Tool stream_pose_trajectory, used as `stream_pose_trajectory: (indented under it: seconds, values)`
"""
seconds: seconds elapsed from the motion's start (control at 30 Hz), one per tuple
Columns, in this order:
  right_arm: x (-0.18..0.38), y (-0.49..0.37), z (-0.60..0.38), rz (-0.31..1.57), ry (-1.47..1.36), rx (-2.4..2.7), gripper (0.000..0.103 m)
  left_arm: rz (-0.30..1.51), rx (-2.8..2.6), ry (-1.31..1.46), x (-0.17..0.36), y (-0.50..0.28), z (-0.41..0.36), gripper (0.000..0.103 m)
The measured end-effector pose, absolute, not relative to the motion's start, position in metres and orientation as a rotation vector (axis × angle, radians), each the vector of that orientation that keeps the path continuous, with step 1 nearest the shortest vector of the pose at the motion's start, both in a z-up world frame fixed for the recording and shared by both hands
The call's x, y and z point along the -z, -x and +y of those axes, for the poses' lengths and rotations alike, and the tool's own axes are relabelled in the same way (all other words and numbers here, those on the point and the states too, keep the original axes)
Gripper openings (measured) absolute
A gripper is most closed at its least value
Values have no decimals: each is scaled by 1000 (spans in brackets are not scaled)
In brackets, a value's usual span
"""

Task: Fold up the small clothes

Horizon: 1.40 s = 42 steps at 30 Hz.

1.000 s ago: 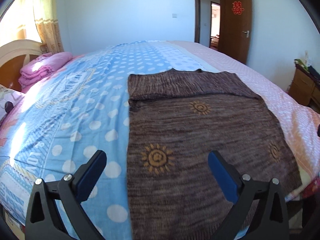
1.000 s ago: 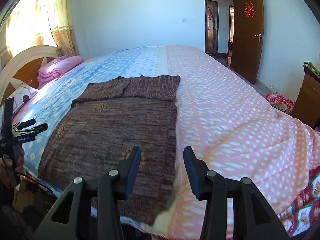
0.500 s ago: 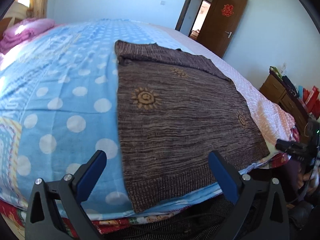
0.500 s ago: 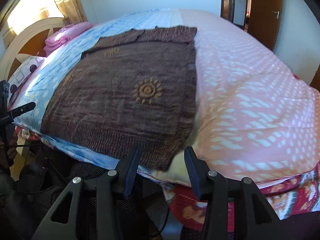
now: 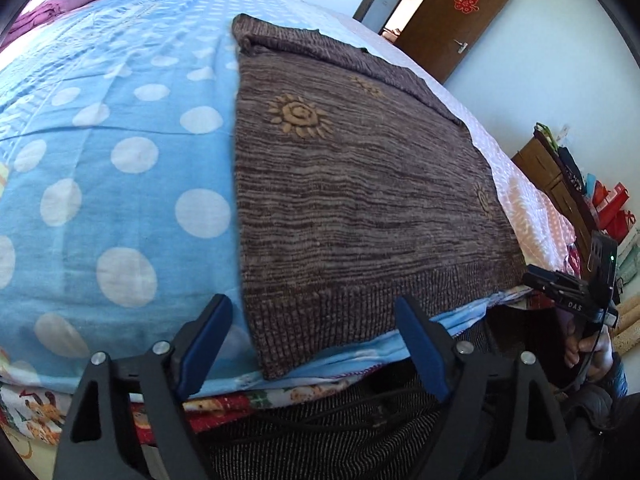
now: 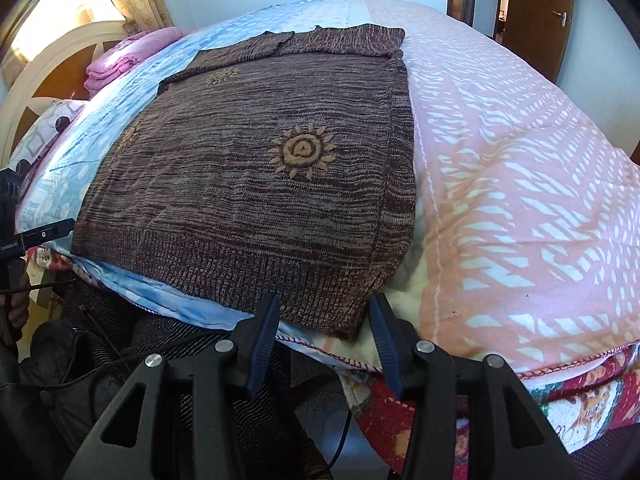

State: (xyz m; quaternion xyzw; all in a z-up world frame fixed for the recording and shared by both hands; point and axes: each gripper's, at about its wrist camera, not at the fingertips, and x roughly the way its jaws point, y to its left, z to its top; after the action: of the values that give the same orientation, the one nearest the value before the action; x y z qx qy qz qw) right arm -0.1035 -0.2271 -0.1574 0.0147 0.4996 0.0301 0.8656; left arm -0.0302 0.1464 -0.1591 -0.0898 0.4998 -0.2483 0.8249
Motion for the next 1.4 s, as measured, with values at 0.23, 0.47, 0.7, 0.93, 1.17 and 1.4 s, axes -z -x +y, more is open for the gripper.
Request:
stream_pose_trajectory:
  seconds: [0.23, 0.47, 0.7, 0.93, 1.17, 1.4]
  values:
    - [152, 104, -236, 1082, -89, -91, 48, 1085, 578, 158, 161, 35, 138, 78]
    - [153, 104, -235, 1103, -107, -78, 48, 1102, 622, 257, 166, 33, 146, 78]
    - [159, 98, -228, 1124, -80, -16, 48, 1109, 627, 303, 171, 31, 149, 78]
    - [162, 95, -234, 1120, -31, 33, 5, 1124, 594, 274, 173, 29, 149, 25]
    - [148, 100, -253, 1078, -242, -86, 5, 1117, 602, 294, 170, 30, 148, 10]
    - [102, 63, -275, 945, -416, -170, 4, 1051, 636, 369, 134, 7, 146, 9]
